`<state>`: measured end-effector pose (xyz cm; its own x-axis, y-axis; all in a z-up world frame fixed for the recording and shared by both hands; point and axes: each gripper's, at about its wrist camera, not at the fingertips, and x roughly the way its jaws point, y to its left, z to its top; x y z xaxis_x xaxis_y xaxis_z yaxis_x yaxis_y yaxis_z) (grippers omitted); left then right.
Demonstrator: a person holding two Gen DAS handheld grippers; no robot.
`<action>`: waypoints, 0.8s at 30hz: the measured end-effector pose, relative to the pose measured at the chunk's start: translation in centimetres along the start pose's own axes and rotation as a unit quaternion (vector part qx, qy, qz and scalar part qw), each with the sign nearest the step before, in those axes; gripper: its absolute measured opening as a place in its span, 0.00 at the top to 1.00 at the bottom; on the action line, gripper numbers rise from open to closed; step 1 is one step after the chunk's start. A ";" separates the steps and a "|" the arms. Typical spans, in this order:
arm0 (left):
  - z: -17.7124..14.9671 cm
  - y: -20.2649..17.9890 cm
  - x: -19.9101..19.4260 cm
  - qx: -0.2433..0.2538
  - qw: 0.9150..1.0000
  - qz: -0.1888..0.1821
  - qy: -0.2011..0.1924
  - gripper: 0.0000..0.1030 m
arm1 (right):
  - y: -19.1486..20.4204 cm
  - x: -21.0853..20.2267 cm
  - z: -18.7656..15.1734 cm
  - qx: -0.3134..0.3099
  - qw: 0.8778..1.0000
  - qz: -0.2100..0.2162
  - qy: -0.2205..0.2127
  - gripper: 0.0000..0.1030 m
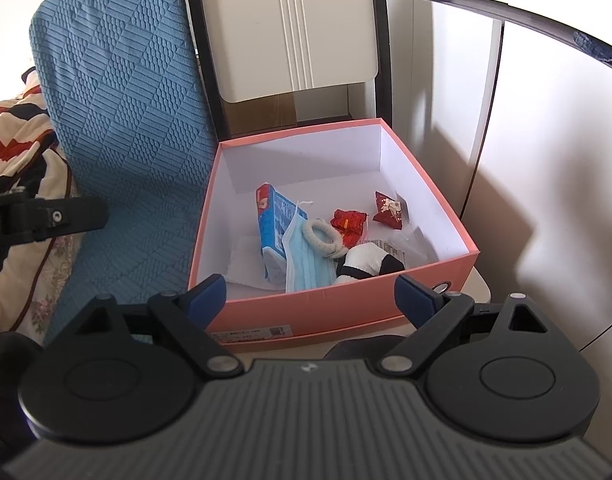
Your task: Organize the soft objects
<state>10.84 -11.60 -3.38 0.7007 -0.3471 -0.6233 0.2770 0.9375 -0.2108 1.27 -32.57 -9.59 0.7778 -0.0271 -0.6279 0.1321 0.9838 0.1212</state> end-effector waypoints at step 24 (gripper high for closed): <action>-0.1 0.0 0.1 0.011 1.000 -0.002 0.004 0.00 | -0.3 0.2 0.0 -0.003 1.000 0.002 0.003 0.10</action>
<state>10.80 -11.59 -3.54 0.6949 -0.3505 -0.6279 0.2942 0.9353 -0.1965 1.40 -32.82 -9.78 0.7744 -0.0213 -0.6323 0.1242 0.9851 0.1189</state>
